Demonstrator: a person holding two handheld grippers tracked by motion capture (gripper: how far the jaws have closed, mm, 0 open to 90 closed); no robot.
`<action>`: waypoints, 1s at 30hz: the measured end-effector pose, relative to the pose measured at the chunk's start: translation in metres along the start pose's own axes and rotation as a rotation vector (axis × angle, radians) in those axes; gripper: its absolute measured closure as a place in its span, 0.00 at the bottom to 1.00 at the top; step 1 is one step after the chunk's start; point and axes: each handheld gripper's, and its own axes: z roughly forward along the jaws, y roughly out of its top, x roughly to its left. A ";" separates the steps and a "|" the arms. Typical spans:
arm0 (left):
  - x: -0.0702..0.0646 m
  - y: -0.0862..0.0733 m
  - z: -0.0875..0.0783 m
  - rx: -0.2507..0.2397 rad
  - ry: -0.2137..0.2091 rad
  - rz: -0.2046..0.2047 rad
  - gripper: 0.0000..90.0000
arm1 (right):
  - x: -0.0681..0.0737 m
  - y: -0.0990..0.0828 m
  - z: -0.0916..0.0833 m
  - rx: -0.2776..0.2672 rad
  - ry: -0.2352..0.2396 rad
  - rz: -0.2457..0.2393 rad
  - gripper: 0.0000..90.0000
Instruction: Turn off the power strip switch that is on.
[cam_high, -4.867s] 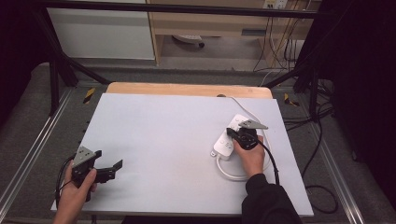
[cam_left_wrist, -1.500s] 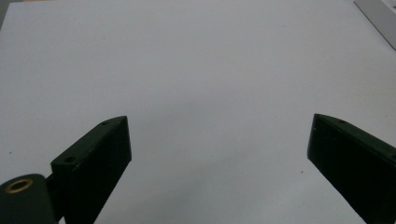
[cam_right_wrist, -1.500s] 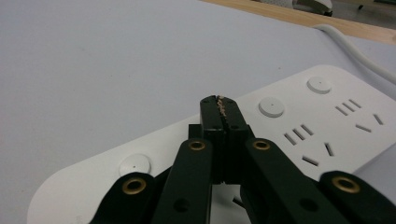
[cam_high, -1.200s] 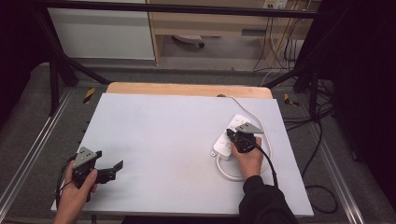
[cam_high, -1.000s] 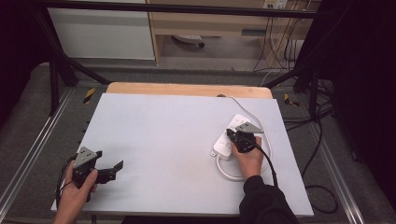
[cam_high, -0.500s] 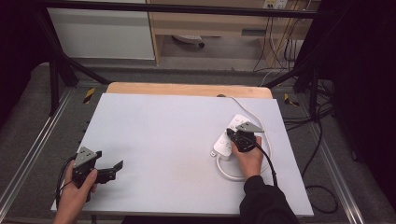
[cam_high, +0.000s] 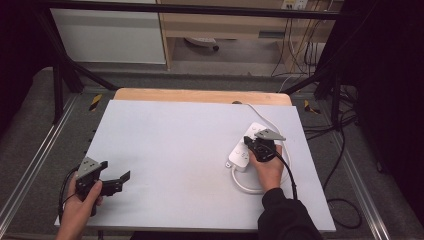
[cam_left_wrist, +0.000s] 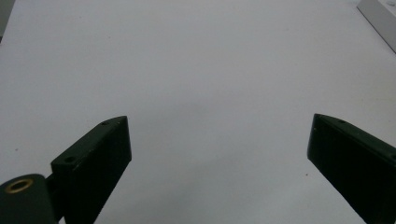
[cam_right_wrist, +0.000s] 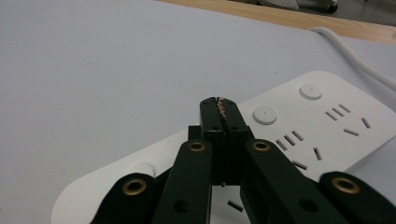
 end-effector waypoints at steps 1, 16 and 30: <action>0.000 0.000 0.000 -0.002 0.001 0.001 0.07 | 0.000 0.000 0.000 0.002 -0.001 0.001 1.00; 0.000 0.000 -0.001 -0.007 0.003 0.002 0.07 | 0.002 0.003 -0.003 0.008 0.013 0.014 1.00; 0.001 0.001 -0.002 -0.009 0.005 0.003 0.07 | 0.003 0.006 -0.006 0.002 0.028 0.036 0.88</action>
